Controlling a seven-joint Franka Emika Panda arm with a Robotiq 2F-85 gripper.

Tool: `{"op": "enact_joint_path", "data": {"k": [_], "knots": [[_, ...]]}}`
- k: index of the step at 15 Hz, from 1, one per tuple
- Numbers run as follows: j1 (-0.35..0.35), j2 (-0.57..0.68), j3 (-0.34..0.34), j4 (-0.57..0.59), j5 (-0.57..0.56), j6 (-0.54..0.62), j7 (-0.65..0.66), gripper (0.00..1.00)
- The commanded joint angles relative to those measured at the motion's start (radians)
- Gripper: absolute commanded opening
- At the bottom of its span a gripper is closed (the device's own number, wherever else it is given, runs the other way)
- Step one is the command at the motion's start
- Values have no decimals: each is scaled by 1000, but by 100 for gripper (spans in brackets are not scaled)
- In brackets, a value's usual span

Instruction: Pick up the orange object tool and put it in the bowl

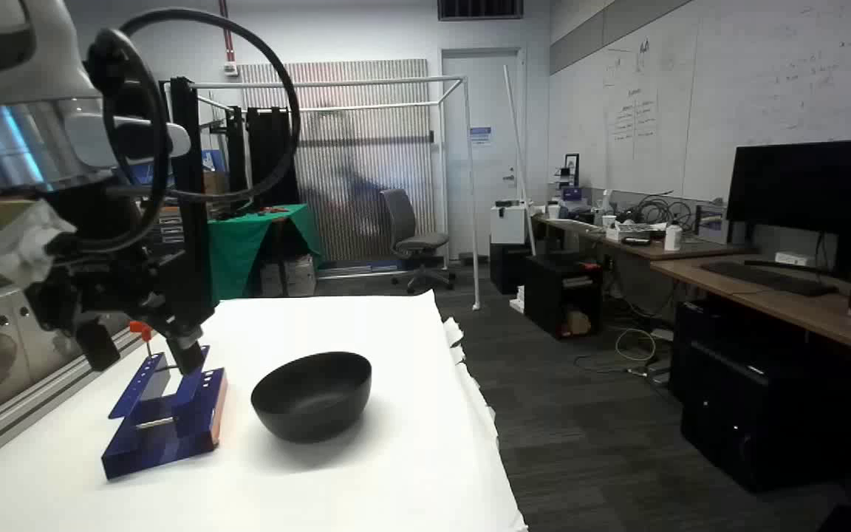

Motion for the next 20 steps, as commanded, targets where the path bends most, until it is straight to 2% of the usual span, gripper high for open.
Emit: {"op": "enact_joint_path", "data": {"k": [1, 13, 16, 20], "knots": [[5, 0, -5, 4, -3, -3, 2, 100], [5, -3, -5, 7, -3, -3, 2, 100], [-15, 91, 53, 100, -40, -33, 96, 100], [12, 250, 91, 261, -35, -38, 144, 100]]}}
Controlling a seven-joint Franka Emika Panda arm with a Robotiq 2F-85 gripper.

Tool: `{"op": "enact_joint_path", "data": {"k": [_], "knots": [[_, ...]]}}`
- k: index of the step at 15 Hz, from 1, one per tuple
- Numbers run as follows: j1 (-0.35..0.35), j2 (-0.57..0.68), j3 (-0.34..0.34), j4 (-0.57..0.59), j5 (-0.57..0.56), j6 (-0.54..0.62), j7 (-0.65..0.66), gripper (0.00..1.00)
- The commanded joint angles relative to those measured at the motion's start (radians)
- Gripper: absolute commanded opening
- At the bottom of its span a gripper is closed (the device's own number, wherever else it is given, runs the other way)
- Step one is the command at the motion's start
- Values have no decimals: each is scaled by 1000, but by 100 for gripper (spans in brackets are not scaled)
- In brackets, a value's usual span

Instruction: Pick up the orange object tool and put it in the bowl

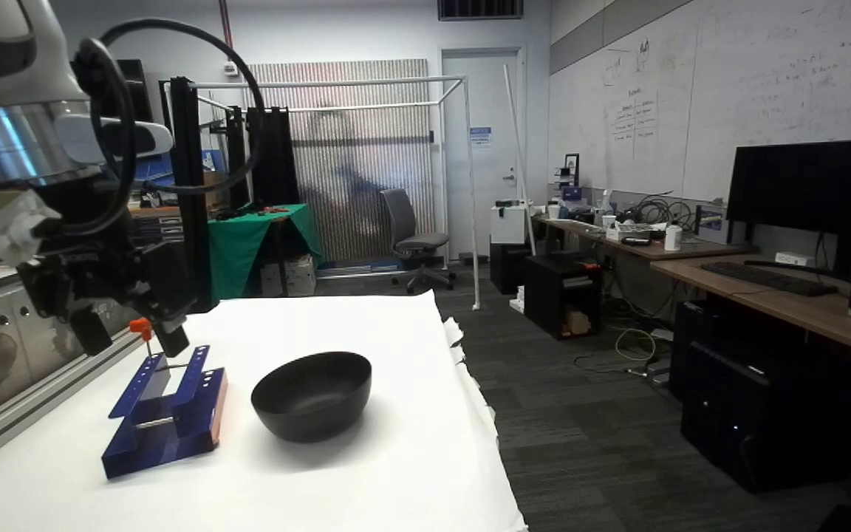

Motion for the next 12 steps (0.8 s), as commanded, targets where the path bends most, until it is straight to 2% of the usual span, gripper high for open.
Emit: {"op": "enact_joint_path", "data": {"k": [1, 5, 8, 12], "knots": [[16, 175, 33, 190, -15, -22, 62, 100], [43, 396, 62, 382, -94, 24, 129, 100], [103, 565, 39, 534, -155, 4, 132, 100], [198, 734, -9, 711, -161, -35, 102, 100]]}}
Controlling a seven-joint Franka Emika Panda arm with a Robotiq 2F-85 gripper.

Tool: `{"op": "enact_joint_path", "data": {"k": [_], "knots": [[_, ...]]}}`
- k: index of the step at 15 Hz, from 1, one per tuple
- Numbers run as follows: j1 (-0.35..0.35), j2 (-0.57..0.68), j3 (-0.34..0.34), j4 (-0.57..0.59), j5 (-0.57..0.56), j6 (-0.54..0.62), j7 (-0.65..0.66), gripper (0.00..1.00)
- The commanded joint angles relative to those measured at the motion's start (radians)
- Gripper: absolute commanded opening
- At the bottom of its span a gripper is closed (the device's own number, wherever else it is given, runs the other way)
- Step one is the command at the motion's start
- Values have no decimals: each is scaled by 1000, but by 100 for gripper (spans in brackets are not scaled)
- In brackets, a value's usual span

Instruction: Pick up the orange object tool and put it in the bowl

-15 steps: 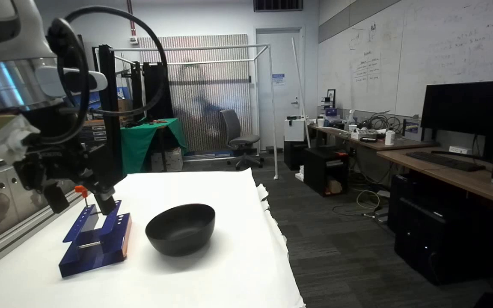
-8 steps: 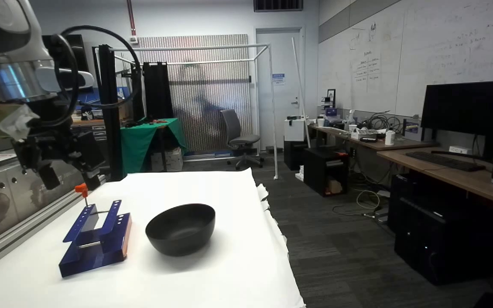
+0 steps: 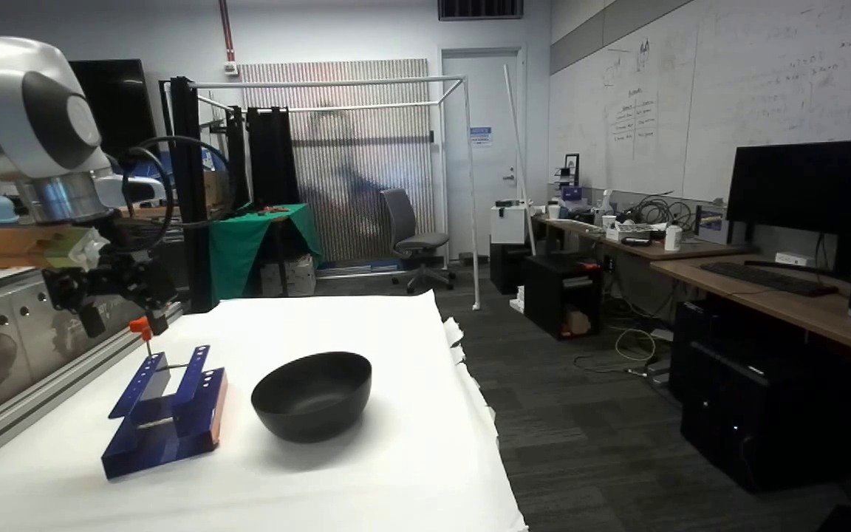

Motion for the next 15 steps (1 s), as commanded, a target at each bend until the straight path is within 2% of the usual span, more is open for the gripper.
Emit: {"op": "enact_joint_path", "data": {"k": [1, 7, 12, 13, 14, 15], "knots": [[96, 163, -56, 206, -15, -62, -12, 100], [211, 302, -132, 427, -42, -173, -29, 100], [263, 357, -192, 550, -125, -264, -18, 100], [267, 367, -199, 570, -134, -275, -20, 96], [268, 377, -202, 585, -136, -283, -25, 73], [268, 387, -205, 601, -136, -293, -32, 71]]}}
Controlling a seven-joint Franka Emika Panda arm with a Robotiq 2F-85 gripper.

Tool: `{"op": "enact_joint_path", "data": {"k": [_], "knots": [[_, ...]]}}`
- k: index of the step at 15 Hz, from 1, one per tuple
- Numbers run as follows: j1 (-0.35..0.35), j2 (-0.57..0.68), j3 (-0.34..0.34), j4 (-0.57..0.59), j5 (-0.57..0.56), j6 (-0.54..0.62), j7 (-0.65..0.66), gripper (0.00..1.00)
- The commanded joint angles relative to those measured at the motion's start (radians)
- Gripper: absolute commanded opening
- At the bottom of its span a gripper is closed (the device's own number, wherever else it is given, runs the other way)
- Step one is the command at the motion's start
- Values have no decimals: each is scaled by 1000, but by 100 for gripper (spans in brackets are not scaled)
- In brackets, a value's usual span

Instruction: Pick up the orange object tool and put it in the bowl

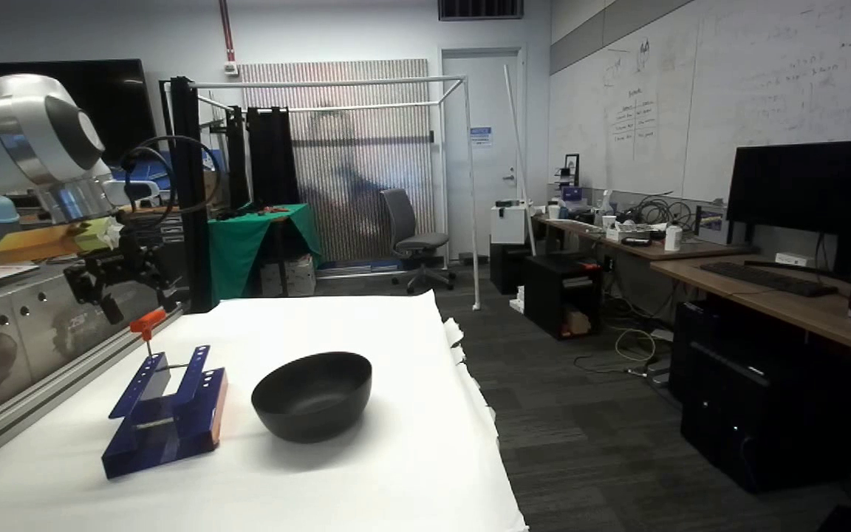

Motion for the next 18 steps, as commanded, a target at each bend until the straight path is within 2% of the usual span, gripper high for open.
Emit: {"op": "enact_joint_path", "data": {"k": [1, 8, 9, 10, 11, 15, 18], "knots": [[22, 61, -23, 112, -14, -69, -28, 69], [6, 96, -6, 173, 22, -174, -142, 14], [3, 92, -2, 173, 28, -184, -160, 9], [2, 90, 1, 174, 33, -192, -174, 7], [-1, 83, 6, 171, 38, -202, -195, 11], [2, 21, 12, 139, 40, -224, -233, 11], [14, -74, 7, 100, 17, -267, -196, 11]]}}
